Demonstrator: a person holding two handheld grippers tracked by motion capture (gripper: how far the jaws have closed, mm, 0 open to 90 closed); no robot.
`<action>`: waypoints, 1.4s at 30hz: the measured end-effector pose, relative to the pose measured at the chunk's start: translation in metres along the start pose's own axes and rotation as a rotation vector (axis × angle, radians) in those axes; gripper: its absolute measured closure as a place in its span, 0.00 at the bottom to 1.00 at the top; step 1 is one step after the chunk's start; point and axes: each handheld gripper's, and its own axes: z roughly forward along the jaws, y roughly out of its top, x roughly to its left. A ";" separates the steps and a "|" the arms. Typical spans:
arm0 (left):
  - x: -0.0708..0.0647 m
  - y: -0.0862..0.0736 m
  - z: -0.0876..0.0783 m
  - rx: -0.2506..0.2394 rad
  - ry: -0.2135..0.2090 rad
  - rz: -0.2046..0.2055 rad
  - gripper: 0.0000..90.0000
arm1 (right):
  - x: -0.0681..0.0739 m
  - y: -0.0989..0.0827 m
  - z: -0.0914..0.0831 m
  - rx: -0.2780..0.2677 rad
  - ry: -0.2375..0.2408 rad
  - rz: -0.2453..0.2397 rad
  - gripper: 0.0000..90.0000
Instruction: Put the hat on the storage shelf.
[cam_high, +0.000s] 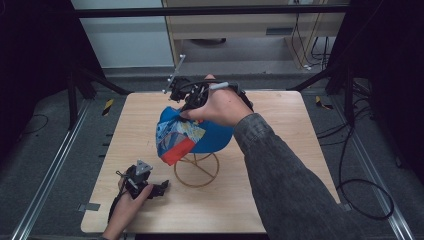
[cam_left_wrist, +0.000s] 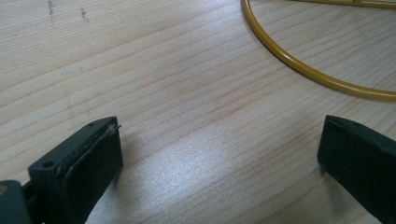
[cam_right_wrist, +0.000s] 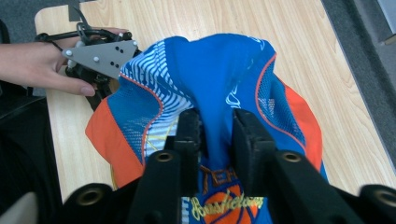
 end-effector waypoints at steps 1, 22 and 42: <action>0.000 0.000 0.000 0.000 0.000 0.000 0.00 | 0.000 -0.001 0.000 0.001 0.000 0.001 0.77; 0.000 0.000 0.000 0.002 0.001 0.003 0.00 | 0.007 -0.008 -0.015 -0.046 -0.027 0.018 0.43; 0.000 0.000 0.000 0.000 0.001 0.000 0.00 | 0.005 -0.024 -0.022 -0.102 -0.060 0.055 0.20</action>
